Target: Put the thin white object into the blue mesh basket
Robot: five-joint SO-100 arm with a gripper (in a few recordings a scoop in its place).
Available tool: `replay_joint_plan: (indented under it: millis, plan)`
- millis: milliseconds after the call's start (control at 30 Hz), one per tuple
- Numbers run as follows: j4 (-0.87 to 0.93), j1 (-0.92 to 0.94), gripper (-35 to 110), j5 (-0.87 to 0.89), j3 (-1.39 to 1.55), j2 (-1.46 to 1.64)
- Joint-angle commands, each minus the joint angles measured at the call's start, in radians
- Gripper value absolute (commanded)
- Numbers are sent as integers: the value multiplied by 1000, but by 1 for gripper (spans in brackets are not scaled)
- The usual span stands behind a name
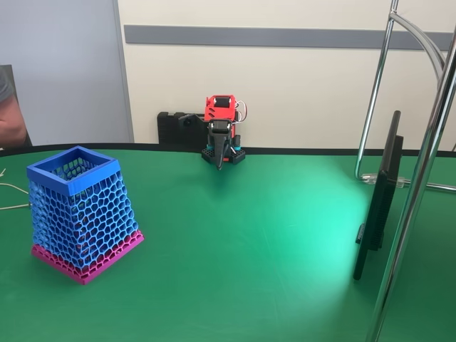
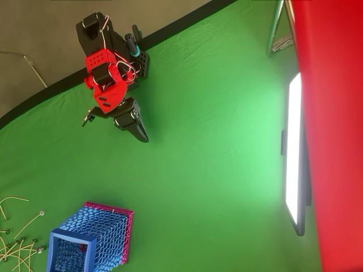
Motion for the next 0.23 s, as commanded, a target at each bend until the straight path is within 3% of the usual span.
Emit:
replay_joint_plan:
  millis: [0, 200]
  plan:
    - [-2, -6, 1, 8, 8, 8]
    - [0, -6, 1, 14, 8, 8]
